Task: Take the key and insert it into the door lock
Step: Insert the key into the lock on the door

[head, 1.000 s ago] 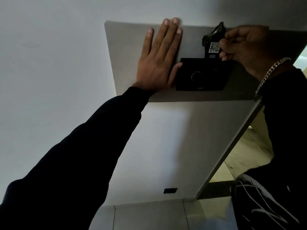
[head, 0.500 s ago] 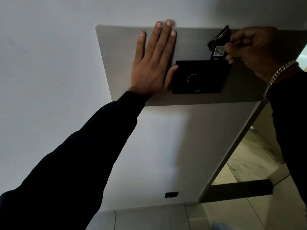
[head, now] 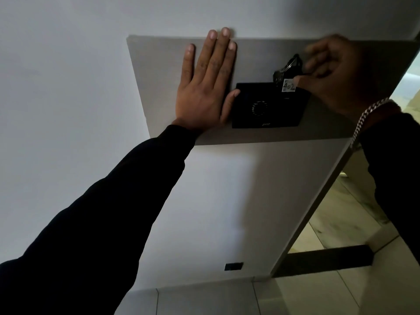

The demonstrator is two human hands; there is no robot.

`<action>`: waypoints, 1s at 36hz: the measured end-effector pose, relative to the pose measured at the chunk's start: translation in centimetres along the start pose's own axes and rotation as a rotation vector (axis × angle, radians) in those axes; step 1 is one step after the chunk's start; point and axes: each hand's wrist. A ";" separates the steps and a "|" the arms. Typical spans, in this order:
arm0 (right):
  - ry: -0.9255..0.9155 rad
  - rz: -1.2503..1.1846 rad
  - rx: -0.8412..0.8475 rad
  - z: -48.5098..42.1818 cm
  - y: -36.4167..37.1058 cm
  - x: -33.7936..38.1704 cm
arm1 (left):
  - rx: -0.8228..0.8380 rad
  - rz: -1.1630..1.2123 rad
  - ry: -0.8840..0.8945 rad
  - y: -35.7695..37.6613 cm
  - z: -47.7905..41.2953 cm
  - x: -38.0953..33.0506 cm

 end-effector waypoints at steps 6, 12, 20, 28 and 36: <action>-0.375 0.377 0.090 -0.5 -1.0 2.4 | 0.018 0.001 0.001 -0.3 -0.1 0.1; -0.454 0.400 0.047 -1.2 -1.1 3.2 | 0.018 -0.006 0.011 -0.3 -0.7 0.1; -0.293 0.201 0.012 -2.1 -1.0 1.9 | 0.062 -0.006 0.025 -0.2 -0.8 0.2; -0.340 0.244 0.030 -1.6 -1.1 2.0 | 0.095 -0.026 0.037 -0.6 -0.9 0.2; -0.311 0.235 -0.028 -0.6 -0.6 1.9 | 0.103 -0.060 0.032 -0.5 -0.7 0.1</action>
Point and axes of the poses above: each hand's wrist, its own z-axis away from the middle knuckle, its own y-axis out of the palm, x = y × z, and after that the axes turned 1 degree about z, right-handed
